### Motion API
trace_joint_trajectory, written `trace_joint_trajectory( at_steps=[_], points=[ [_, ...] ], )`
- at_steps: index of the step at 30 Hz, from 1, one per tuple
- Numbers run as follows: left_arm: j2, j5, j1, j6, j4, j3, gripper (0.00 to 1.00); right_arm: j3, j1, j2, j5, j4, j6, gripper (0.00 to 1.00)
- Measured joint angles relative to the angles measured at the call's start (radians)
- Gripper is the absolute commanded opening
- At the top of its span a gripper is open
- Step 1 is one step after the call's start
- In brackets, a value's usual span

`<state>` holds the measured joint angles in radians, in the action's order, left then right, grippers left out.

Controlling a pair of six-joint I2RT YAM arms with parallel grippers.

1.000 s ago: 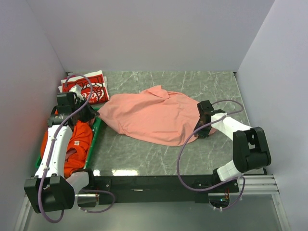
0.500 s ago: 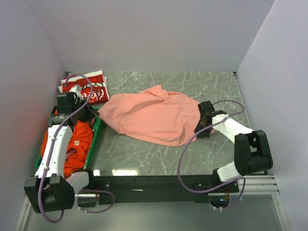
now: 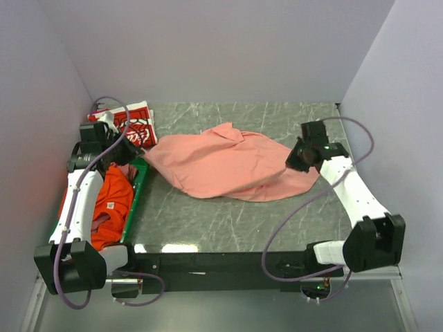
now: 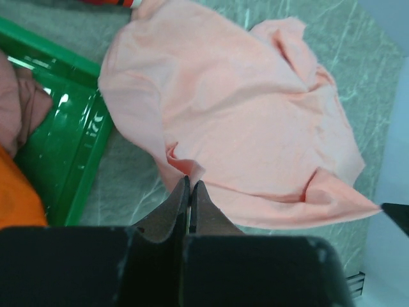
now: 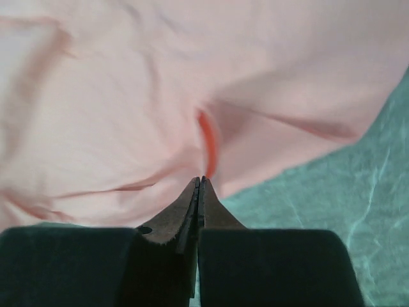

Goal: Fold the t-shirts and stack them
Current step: Flatten the tshirt out

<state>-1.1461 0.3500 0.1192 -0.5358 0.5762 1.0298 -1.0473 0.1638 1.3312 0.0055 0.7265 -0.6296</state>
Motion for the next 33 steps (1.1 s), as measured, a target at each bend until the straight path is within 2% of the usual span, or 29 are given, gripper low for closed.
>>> trace_joint_trajectory(
  at_steps=[8,15,17,21,25,29,33],
  points=[
    [-0.041,0.029,0.000,-0.024,-0.018,0.157,0.00,-0.224,-0.061,-0.167,-0.022,0.070,0.026,0.00],
    [-0.044,0.064,0.000,-0.072,-0.089,0.246,0.00,-0.336,-0.084,-0.243,-0.029,0.115,0.060,0.00],
    [-0.050,0.077,0.000,-0.079,-0.101,0.246,0.00,-0.301,-0.086,-0.243,-0.048,0.098,0.065,0.00],
    [-0.061,0.097,0.000,-0.078,-0.107,0.210,0.01,-0.084,-0.086,-0.237,-0.117,0.020,0.062,0.05],
    [-0.061,0.100,0.000,-0.074,-0.093,0.145,0.01,0.085,-0.086,-0.106,-0.171,-0.039,0.052,0.19],
    [-0.061,0.103,0.000,-0.058,-0.076,0.103,0.00,0.112,-0.086,0.002,-0.195,-0.098,0.051,0.26],
    [-0.060,0.105,0.000,-0.044,-0.069,0.077,0.00,0.072,-0.086,0.104,-0.203,-0.167,0.060,0.28]
  ],
)
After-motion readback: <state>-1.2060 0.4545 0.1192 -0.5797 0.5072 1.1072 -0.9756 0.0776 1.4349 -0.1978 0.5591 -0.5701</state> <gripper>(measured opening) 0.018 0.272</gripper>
